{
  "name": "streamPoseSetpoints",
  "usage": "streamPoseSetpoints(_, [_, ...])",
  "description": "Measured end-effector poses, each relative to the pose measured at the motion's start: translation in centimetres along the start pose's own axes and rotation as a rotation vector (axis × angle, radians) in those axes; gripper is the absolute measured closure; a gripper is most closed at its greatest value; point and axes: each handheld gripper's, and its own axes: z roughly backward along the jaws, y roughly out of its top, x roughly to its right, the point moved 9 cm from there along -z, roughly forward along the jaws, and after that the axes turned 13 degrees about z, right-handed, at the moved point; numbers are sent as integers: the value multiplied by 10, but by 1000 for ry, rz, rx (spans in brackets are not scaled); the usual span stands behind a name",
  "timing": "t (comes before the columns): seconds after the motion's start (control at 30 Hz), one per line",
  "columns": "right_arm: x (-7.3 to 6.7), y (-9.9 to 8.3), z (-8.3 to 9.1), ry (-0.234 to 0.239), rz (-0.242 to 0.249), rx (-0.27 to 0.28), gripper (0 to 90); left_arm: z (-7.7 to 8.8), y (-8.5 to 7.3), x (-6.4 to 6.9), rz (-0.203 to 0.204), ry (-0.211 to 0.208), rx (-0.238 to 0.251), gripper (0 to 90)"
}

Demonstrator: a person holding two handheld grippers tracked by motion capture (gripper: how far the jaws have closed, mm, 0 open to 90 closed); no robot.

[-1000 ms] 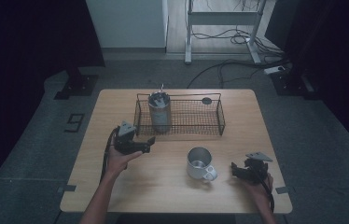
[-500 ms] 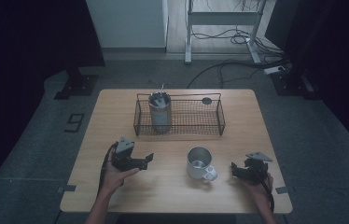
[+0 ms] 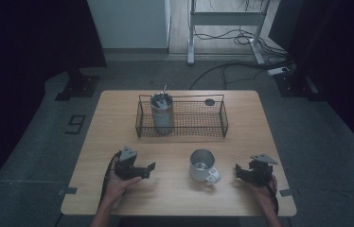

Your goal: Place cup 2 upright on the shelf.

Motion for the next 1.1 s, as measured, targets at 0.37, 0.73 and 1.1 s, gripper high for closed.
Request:
streamPoseSetpoints(0.37, [-4, 12, 24, 67, -45, 90, 133, -11, -4, 2, -16, 22, -24, 89])
streamPoseSetpoints(0.73, [-29, 43, 51, 161, -34, 180, 132, -10, -6, -1, 6, 36, -29, 108])
streamPoseSetpoints(1.1, [-47, 65, 70, 220, -11, 235, 129, -14, -11, 4, -6, 25, -62, 109])
